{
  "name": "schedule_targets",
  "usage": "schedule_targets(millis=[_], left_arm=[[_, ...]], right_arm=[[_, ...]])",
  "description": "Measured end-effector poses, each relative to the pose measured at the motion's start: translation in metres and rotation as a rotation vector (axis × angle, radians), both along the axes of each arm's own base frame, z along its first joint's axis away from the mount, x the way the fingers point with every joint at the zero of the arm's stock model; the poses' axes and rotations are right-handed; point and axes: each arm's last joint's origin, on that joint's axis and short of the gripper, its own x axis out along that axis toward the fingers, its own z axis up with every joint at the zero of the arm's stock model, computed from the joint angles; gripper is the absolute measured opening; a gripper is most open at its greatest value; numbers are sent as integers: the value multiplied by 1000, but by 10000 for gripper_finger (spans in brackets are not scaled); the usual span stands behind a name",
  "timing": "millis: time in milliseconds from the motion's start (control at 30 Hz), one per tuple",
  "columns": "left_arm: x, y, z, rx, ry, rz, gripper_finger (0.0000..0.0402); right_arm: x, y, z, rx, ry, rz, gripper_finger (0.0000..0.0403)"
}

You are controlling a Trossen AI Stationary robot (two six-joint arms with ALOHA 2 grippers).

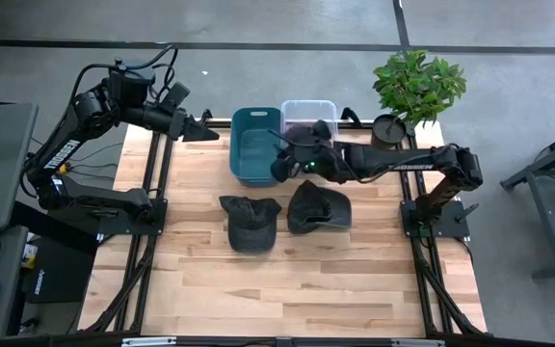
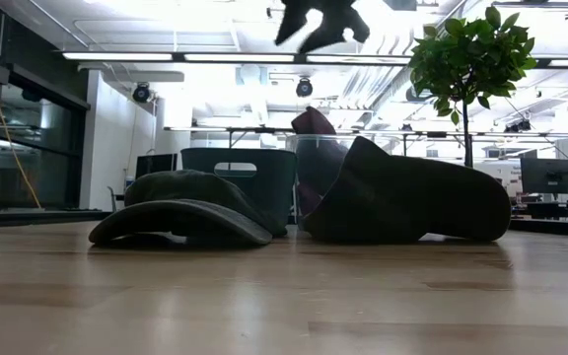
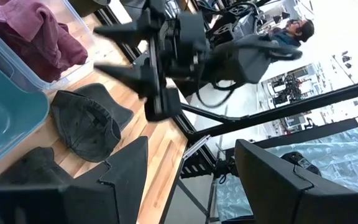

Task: Pick & Place hat
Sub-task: Put the red cap into the transparent bin

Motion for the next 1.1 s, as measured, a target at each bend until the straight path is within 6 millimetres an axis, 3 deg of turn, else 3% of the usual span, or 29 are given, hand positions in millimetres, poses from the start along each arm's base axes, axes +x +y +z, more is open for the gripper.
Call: schedule_targets(millis=[167,267,367,500,700,1100], left_arm=[[0,0,0,-1,4,1,225],[0,0,0,2,4,2,225],[0,0,0,8,3,2,225],[0,0,0,10,4,1,225],[0,0,0,12,4,1,225],[-1,0,-3,25,23,-8,225]], right_arm=[[-13,-16,-7,56,90,-90,243],[-17,-29,-19,91,231,-26,243],[-20,-37,-22,47,352,62,243],[-23,-43,-21,-36,423,50,243],[-23,-59,-25,50,403,120,243],[-19,-80,-32,60,393,104,243]])
